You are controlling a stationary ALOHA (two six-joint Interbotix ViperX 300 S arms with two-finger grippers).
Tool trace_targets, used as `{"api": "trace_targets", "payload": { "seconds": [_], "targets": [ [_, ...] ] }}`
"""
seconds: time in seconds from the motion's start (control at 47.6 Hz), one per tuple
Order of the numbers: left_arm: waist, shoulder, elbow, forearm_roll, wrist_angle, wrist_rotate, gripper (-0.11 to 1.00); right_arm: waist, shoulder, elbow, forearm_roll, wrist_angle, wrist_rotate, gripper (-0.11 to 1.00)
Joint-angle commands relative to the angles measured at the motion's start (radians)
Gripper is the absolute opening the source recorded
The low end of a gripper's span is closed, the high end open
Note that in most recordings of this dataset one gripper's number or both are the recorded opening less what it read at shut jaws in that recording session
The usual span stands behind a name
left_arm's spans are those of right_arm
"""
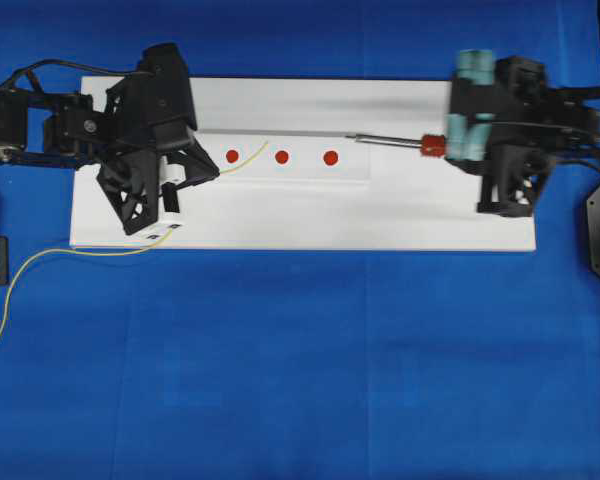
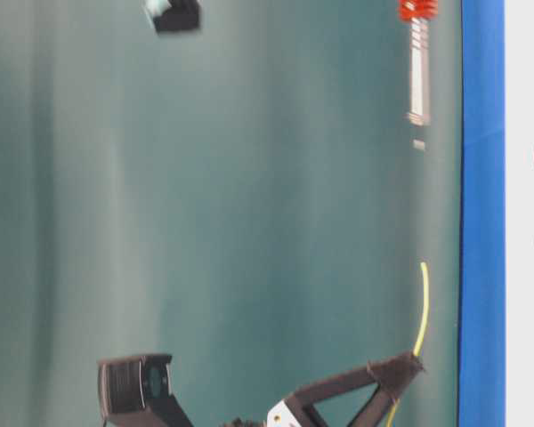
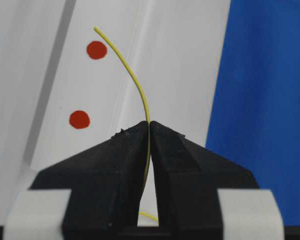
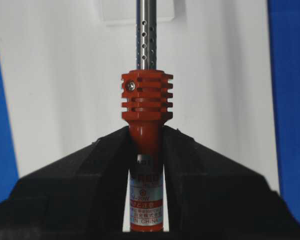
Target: Touch the tip of the soldering iron to the tip of the solder at the mark.
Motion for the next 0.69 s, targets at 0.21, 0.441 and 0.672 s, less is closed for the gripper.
{"api": "trace_targets", "payload": {
  "seconds": [0.21, 0.441, 0.672],
  "targets": [
    [-0.002, -0.057, 0.032, 0.000, -0.071, -0.005, 0.02, 0.002, -0.075, 0.055, 0.000, -0.123, 0.051, 0.06],
    [-0.115, -0.078, 0.034, 0.000, -0.098, -0.094, 0.02, 0.086, -0.081, 0.029, 0.054, -0.181, 0.115, 0.06],
    [-0.356, -0.080, 0.060, 0.000, -0.178, -0.156, 0.02, 0.350, -0.049, 0.028, 0.054, -0.242, 0.193, 0.06]
  ]
}}
